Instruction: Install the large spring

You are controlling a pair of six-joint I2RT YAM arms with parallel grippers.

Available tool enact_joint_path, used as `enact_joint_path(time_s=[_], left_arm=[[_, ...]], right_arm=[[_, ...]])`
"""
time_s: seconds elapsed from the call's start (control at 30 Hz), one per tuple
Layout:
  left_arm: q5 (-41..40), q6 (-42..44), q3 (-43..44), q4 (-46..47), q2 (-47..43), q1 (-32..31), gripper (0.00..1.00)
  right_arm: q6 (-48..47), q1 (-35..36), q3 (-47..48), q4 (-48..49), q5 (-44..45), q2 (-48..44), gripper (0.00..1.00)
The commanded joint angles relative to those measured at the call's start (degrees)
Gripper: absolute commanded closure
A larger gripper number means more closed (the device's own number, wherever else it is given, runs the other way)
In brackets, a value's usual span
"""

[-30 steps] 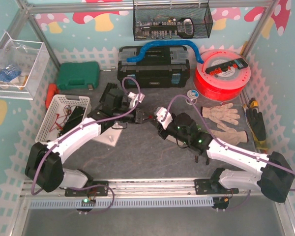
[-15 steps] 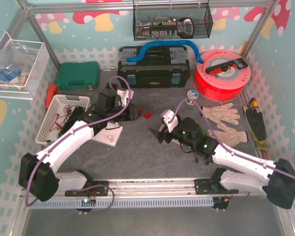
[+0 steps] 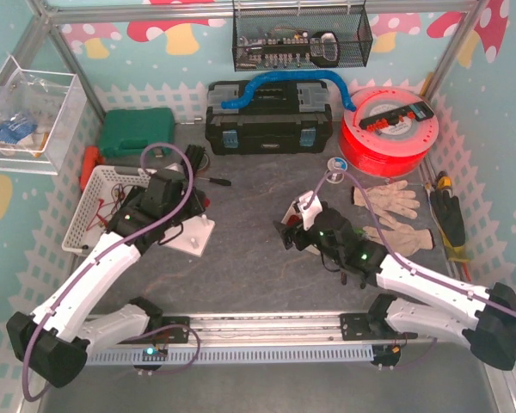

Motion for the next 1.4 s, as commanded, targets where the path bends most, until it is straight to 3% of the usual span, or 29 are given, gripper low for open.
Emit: enact_joint_path(time_s=[0.0, 0.43, 1.37], left_arm=[[-8.3, -5.0, -1.9, -7.0, -1.8, 0.1, 1.00], [-9.0, -7.9, -12.1, -6.4, -2.6, 0.0, 1.00], [-8.4, -5.4, -13.4, -6.8, -2.1, -1.9, 1.00]], right_arm=[[4.6, 0.0, 4.7, -6.4, 2.9, 3.3, 0.01], [2.0, 0.0, 9.8, -9.3, 5.0, 7.9, 0.01], [1.4, 0.0, 8.3, -8.1, 5.6, 7.1, 0.01]])
